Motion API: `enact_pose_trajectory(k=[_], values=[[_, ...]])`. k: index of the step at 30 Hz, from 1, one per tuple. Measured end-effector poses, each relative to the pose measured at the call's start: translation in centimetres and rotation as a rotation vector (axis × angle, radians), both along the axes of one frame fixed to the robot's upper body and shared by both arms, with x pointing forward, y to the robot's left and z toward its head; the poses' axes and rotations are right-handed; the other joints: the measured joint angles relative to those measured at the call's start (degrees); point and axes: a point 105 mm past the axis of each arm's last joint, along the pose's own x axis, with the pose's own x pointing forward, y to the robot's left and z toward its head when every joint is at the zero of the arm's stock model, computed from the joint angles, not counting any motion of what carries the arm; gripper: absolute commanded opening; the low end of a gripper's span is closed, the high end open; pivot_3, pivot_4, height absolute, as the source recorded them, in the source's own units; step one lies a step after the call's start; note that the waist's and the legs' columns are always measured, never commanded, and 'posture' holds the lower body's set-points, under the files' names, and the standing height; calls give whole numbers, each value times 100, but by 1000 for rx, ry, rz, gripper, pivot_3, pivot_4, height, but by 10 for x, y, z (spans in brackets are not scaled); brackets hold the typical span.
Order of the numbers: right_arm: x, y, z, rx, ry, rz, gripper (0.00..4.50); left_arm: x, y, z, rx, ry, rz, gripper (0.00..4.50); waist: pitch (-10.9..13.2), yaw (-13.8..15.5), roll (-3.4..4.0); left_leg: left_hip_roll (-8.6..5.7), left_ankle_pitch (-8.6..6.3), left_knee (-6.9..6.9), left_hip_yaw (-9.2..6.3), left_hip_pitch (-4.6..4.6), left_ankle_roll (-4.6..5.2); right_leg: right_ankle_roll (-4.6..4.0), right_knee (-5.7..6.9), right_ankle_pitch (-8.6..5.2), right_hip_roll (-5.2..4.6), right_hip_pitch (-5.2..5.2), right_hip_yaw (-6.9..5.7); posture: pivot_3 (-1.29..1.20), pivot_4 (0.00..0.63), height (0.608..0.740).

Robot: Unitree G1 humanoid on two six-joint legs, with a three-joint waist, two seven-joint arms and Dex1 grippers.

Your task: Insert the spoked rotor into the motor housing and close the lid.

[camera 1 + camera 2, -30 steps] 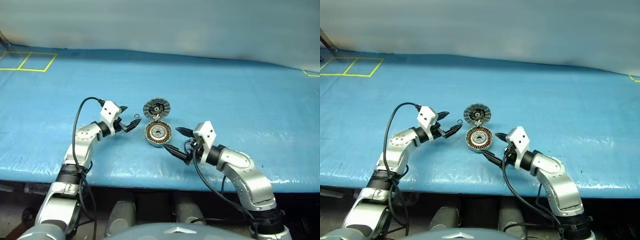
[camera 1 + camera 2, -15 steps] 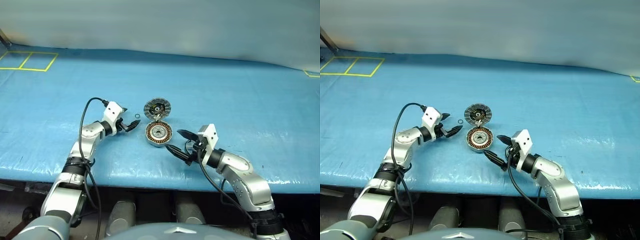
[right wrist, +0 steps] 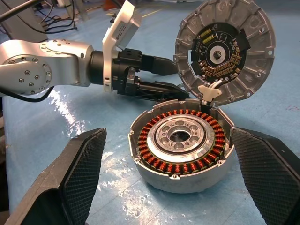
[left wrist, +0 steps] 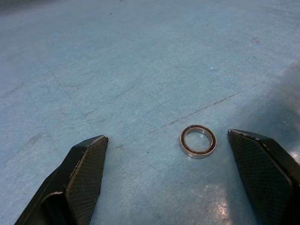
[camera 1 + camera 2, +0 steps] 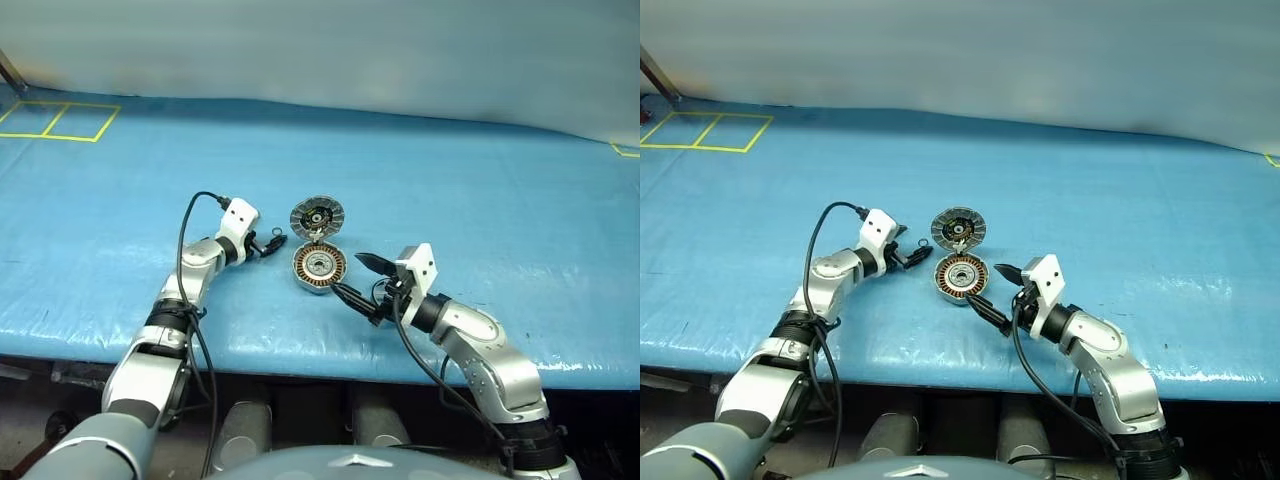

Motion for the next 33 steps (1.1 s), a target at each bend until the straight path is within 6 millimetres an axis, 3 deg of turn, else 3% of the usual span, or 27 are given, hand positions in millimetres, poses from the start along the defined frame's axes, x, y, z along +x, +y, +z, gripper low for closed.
enact_pose_trajectory(k=[2, 7, 8, 14, 25, 29, 33], values=[[0, -1, 0, -3, 0, -4, 4500, 1, -1, 0, 4, 2, -6, 3885, 0, -1, 0, 0, 0, 0, 0, 0, 0, 0, 0, 0, 0, 0, 0, 0, 150, 740], [2, -2, 0, -9, 0, -19, 4500, -1, -6, -1, 8, 12, -37, 2259, 0, -7, 0, 0, 0, 0, 0, 11, 0, 0, 0, 0, 0, 9, 0, 0, 150, 740], [2, -2, -1, -10, 0, -21, 4500, -2, -7, -1, 9, 15, -44, 2259, 0, -12, 1, 0, 0, 0, 0, 16, 0, 0, 0, 0, 0, 13, 0, 0, 150, 740], [5, -2, 3, -13, -13, -30, 4500, -7, -6, -4, 6, 27, -73, 643, -1, -26, 1, 0, 0, 0, -1, 26, 0, 0, -2, 0, 0, 24, 0, 0, 150, 740], [6, 2, -1, -29, -7, -19, 4500, -16, 4, -4, -37, 16, -60, 639, -1, -54, 1, 1, 0, 0, -2, 26, 0, 0, -2, 0, 0, 24, 0, 0, 150, 740], [6, 3, -3, -43, -3, -12, 4500, -34, 6, -2, -159, 70, -119, 639, 0, -68, 2, 1, 0, -2, -4, 19, 0, -2, -5, -1, 0, 19, 0, 0, 150, 740], [6, 2, -6, -53, 5, -9, 4500, -50, 16, 15, -133, 69, -236, 639, 1, -74, 3, 1, 0, -4, -6, 18, 0, -6, -3, -3, 0, 15, -1, 0, 150, 740]])
